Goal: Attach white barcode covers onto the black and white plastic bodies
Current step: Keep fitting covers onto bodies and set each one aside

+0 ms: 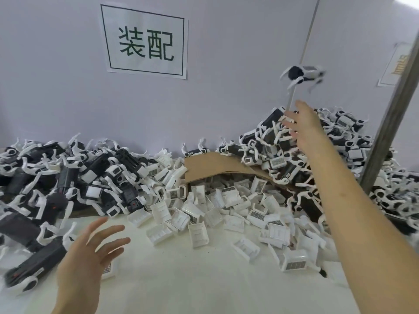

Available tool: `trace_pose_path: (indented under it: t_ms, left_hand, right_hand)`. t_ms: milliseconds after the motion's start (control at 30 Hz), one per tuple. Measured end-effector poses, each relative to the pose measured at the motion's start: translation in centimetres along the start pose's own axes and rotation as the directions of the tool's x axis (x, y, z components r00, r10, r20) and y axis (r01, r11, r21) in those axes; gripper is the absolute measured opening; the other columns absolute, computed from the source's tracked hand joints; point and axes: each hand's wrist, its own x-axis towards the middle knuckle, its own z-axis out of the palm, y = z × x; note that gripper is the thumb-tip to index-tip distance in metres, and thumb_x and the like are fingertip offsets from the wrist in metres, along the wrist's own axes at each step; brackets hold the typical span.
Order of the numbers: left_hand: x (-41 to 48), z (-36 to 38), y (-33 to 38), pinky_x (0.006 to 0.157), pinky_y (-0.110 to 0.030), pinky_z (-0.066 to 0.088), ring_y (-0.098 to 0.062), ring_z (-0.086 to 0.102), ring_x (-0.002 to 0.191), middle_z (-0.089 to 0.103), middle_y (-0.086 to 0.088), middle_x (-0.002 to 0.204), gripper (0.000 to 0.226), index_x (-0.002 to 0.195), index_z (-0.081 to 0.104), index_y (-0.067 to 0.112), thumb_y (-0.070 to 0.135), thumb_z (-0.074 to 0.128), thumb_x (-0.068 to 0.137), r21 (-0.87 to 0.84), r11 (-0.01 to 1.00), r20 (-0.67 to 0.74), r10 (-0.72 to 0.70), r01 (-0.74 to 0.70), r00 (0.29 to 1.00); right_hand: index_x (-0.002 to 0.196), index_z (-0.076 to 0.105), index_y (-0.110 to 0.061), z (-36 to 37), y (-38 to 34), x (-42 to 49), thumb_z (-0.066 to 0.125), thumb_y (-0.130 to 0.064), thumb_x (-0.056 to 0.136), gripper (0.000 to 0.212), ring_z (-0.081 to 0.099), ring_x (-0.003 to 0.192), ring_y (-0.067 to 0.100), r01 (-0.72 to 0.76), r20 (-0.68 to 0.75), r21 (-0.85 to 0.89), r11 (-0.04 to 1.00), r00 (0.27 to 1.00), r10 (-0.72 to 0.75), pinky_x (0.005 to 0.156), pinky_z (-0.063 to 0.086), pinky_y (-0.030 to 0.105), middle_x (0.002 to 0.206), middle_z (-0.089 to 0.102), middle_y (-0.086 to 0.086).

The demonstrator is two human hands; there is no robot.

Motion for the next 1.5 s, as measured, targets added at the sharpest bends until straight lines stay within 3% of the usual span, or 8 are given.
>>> trace_pose_path:
  t_ms: [267,500,633,833,967,1200,1367,1500]
  left_hand:
    - [0.1,-0.3,-0.2,0.057,-0.031,0.052,-0.020,0.063,0.050,0.068,-0.013,0.085,0.029,0.133,0.046,0.015,0.014,0.048,0.103,0.228,0.972,-0.311,0.122,-0.051,0.943]
    - [0.6,-1.0,-0.3,0.068,-0.039,0.049,-0.026,0.064,0.071,0.069,-0.010,0.092,0.032,0.122,0.049,0.017,0.001,0.056,0.095,0.374,0.922,-0.373,0.245,-0.097,0.895]
    - [0.7,-1.3,-0.3,0.069,-0.033,0.048,-0.021,0.067,0.084,0.069,-0.002,0.100,0.032,0.120,0.050,0.021,0.000,0.053,0.095,0.495,0.859,-0.350,0.332,-0.127,0.876]
    - [0.9,-2.1,-0.8,0.112,-0.048,0.028,-0.028,0.044,0.134,0.052,-0.004,0.139,0.059,0.137,0.050,0.016,0.011,0.071,0.082,0.961,0.275,-0.160,0.555,0.002,0.816]
    - [1.8,-3.6,-0.7,0.120,-0.050,0.013,-0.030,0.022,0.150,0.029,-0.013,0.160,0.083,0.154,0.027,0.014,0.021,0.071,0.084,0.969,0.172,-0.235,0.446,0.175,0.864]
    - [2.3,-6.2,-0.5,0.110,-0.044,0.023,-0.029,0.040,0.131,0.053,-0.007,0.136,0.054,0.142,0.046,0.017,0.019,0.060,0.090,0.948,-0.187,-0.174,0.376,0.259,0.910]
    - [1.6,-4.6,-1.1,0.102,-0.044,0.030,-0.034,0.051,0.115,0.060,-0.011,0.121,0.042,0.128,0.062,0.016,0.023,0.071,0.087,0.993,-0.097,-0.020,0.403,0.065,0.915]
    - [0.8,-2.0,-0.9,0.078,-0.011,0.041,-0.001,0.049,0.094,0.053,0.002,0.112,0.047,0.136,0.057,0.020,0.013,0.071,0.091,0.911,0.300,0.087,0.529,-0.282,0.844]
  right_hand:
    - [0.109,0.070,-0.025,4.7,15.0,-10.8,0.059,-0.022,0.096,0.017,0.065,0.100,0.015,0.086,0.162,-0.302,0.949,0.986,-0.038,0.084,0.048,0.028,0.115,0.071,0.000]
    - [0.137,0.056,-0.028,6.4,22.5,-15.7,0.059,-0.033,0.094,0.043,0.050,0.131,0.016,0.366,0.449,-0.790,0.492,0.892,0.057,0.107,0.035,0.036,0.140,0.057,-0.010]
    - [0.131,0.062,-0.030,6.4,22.4,-16.1,0.062,-0.025,0.092,0.040,0.057,0.121,0.016,0.451,0.520,-0.760,0.468,0.854,0.021,0.099,0.042,0.034,0.127,0.065,-0.011]
    - [0.099,0.073,-0.031,6.4,22.6,-16.4,0.069,-0.006,0.085,0.029,0.065,0.094,0.010,0.446,0.516,-0.659,0.606,0.854,-0.068,0.090,0.048,0.033,0.091,0.069,-0.019]
    - [0.095,0.075,-0.025,6.7,22.8,-16.2,0.068,-0.002,0.086,0.026,0.059,0.078,0.003,0.488,0.522,-0.597,0.637,0.839,-0.154,0.084,0.050,0.035,0.085,0.066,-0.018]
    - [0.108,0.073,-0.016,7.0,22.0,-16.5,0.053,0.002,0.096,0.030,0.058,0.088,-0.006,0.537,0.460,-0.436,0.722,0.823,-0.334,0.072,0.040,0.012,0.098,0.064,-0.012]
    - [0.113,0.069,-0.014,7.3,21.3,-16.8,0.046,0.013,0.090,0.042,0.057,0.089,0.001,0.452,0.432,-0.380,0.807,0.858,-0.277,0.069,0.041,0.013,0.098,0.057,-0.011]
    - [0.083,0.057,-0.023,7.6,20.5,-17.2,0.059,0.013,0.084,0.036,0.054,0.077,-0.003,0.400,0.434,-0.290,0.869,0.865,-0.253,0.067,0.042,0.009,0.087,0.052,-0.004]
